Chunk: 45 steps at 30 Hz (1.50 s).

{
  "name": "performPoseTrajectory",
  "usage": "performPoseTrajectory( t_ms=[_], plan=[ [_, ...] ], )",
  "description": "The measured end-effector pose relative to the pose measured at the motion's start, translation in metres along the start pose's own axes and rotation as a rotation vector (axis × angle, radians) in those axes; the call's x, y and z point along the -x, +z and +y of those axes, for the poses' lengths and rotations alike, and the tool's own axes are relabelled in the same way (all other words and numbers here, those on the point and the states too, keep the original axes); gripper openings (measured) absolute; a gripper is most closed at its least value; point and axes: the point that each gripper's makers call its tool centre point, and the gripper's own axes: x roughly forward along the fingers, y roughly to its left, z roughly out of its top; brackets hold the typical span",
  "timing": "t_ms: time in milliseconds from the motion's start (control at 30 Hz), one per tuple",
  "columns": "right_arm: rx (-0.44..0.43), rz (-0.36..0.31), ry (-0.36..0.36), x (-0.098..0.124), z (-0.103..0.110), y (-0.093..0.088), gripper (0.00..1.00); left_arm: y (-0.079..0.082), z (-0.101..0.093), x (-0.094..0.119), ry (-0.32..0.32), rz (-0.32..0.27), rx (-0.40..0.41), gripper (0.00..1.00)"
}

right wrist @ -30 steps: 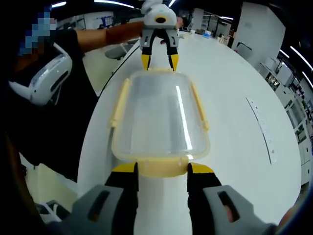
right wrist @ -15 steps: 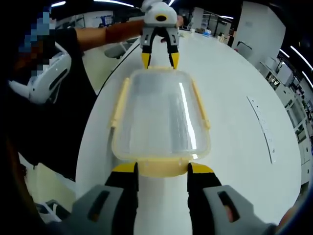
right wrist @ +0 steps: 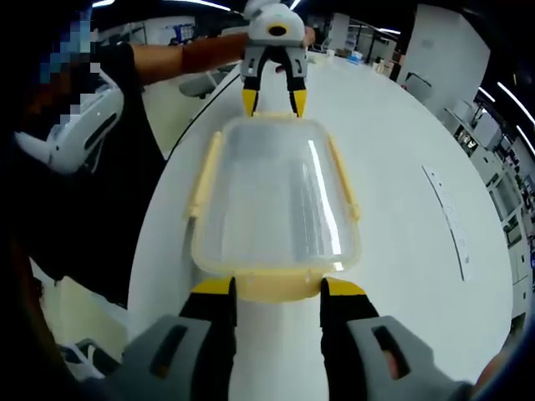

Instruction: Snap each plastic latch of the storage box into its locked position after aligning the lid with the box until every specified latch is closed and the lid sits flush.

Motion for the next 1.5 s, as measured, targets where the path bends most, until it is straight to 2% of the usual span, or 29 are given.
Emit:
performPoseTrajectory(
  t_ms=[600, 833, 1067, 1300, 1500],
  plan=[
    [0.002, 0.001, -0.004, -0.0035, -0.0013, -0.0021, 0.35, -0.0038, -0.0015, -0.0013, -0.007, -0.034, 0.025, 0.35],
    [-0.004, -0.032, 0.003, -0.0039, 0.0002, -0.0019, 0.35, -0.0049, -0.0017, -0.0001, -0.01, -0.093, 0.035, 0.35],
    [0.0, -0.046, 0.017, -0.0044, 0.0006, -0.0012, 0.35, -0.0037, -0.0033, -0.001, -0.013, -0.107, 0.024, 0.35],
    [-0.001, -0.079, 0.029, -0.0047, -0.0001, -0.0012, 0.35, -0.0042, -0.0024, 0.0006, -0.013, -0.155, 0.027, 0.35],
    [0.012, -0.126, 0.031, -0.0052, 0.0004, -0.0007, 0.36, -0.0052, -0.0043, 0.0015, -0.004, -0.235, 0.036, 0.35]
  ],
)
